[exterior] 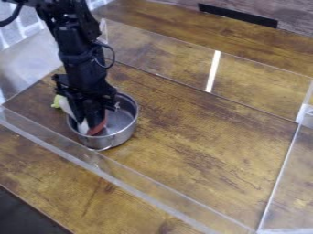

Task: Remove the mushroom from the silver pot and put it on the table

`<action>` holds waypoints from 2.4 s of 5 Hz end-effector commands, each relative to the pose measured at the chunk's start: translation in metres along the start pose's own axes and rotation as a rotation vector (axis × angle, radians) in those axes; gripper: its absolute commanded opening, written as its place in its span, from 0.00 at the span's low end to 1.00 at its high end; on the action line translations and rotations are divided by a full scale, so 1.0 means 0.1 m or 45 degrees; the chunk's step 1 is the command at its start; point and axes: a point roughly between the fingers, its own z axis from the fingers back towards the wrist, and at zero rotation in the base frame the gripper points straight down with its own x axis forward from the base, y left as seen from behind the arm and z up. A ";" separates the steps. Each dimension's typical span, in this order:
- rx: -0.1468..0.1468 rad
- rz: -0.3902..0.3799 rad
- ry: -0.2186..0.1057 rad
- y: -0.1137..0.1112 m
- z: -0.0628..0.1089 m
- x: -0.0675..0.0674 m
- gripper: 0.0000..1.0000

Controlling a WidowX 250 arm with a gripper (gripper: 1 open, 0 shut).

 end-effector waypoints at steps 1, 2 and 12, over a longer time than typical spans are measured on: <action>-0.010 -0.078 -0.095 -0.28 0.38 0.18 0.00; -0.034 -0.177 -0.128 -0.63 0.56 0.34 0.00; 0.015 -0.063 -0.030 -1.44 -0.14 0.61 0.00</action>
